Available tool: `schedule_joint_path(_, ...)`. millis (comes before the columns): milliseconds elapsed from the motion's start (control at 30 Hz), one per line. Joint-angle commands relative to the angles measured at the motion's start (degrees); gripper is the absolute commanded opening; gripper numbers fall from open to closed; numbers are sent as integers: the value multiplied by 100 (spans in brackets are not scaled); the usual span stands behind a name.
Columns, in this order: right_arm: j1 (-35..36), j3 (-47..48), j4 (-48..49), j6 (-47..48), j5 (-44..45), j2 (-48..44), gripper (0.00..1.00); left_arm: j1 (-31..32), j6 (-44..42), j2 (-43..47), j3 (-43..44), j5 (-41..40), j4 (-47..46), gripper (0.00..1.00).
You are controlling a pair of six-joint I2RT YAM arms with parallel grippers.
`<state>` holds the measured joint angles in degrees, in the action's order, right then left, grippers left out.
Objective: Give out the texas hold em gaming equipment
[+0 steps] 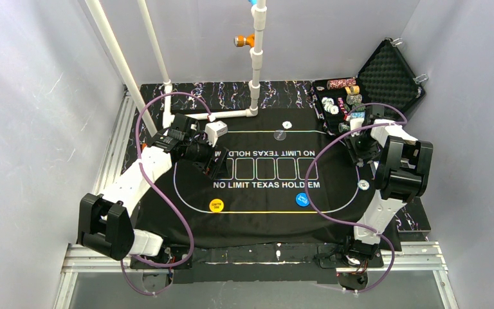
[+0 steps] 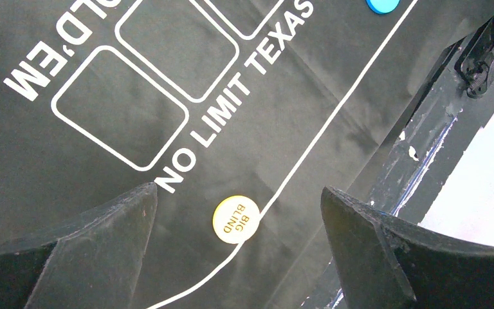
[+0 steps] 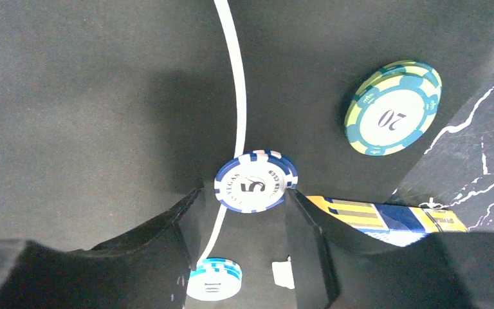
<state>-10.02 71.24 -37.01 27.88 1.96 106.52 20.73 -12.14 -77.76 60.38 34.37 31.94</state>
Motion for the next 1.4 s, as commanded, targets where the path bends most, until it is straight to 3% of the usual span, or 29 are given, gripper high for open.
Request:
schedule_joint_path(0,-26,98,0,-2,-152,220,55,-43,-9,103,135,142,141,98)
schedule_joint_path(233,-26,184,-137,-6,-440,153,45,-43,-14,86,133,152,137,98)
schedule_joint_path(567,222,253,-366,-9,-661,-175,43,-43,4,45,158,184,137,98)
schedule_joint_path(733,220,311,-401,24,-635,-145,57,-43,9,49,158,193,137,98)
schedule_joint_path(967,213,471,-312,8,-447,-107,67,-43,5,59,149,179,137,98)
schedule_joint_path(1367,154,496,-211,-90,-60,157,69,-41,-2,68,134,171,145,98)
